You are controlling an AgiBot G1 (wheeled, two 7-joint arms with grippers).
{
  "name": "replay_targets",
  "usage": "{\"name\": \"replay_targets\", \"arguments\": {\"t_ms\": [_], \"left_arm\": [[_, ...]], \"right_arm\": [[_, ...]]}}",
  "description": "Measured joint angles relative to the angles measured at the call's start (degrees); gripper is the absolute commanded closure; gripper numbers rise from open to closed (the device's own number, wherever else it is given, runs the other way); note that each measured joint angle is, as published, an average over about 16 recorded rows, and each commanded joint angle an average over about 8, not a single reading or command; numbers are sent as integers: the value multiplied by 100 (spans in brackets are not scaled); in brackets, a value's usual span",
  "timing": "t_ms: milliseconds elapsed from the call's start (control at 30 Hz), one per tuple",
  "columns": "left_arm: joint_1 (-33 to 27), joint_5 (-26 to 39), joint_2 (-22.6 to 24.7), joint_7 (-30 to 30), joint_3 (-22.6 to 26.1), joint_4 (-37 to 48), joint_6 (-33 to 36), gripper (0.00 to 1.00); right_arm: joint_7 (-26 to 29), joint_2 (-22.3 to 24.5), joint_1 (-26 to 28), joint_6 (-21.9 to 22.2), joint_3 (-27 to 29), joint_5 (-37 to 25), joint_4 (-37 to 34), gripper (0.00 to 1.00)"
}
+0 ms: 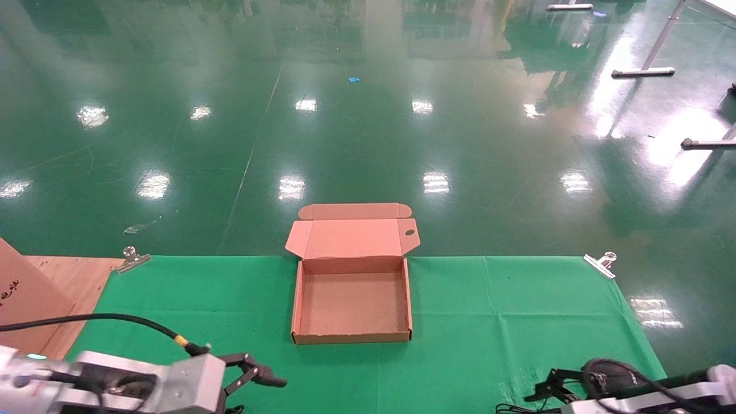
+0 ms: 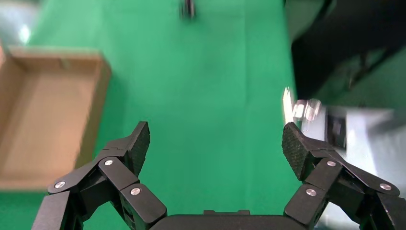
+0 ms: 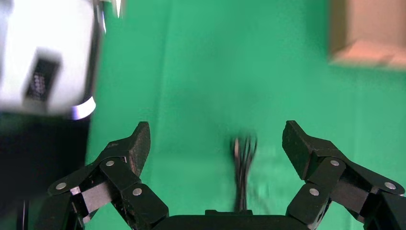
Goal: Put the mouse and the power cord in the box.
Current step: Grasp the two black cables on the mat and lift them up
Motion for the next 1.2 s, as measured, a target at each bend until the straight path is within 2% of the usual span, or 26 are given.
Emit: {"name": "replay_targets", "arguments": {"t_ms": [300,567,767,1133,1167,1200], "left_arm": [[-689,1712,559,536,733,1024,-376,0],[-1044,2702,1059,1004,1167,2064,-859,0],[-1170,2956,1344,1384,1278,2909,-1188,0],[-1360,2896,1699,2110,1223,4186,-1576,0],[-1372,2887,1720,2169,1218,4276,-1598,1],[-1385,2880,1740,2225,1213,4362,-1619,12]], "right_arm": [[-351,-565,328,477,-672,-1667,-480,0],[-933,-1079,470,1073,-916,-2337,-1555,0],[-1466,-1478,578,1470,-981,-2474,-2544,0],[-2315,-2141,730,2014,-972,-2395,-4092,0],[-2380,-2190,745,2050,-967,-2384,-4205,3],[-2444,-2238,760,2085,-964,-2373,-4313,12]]}}
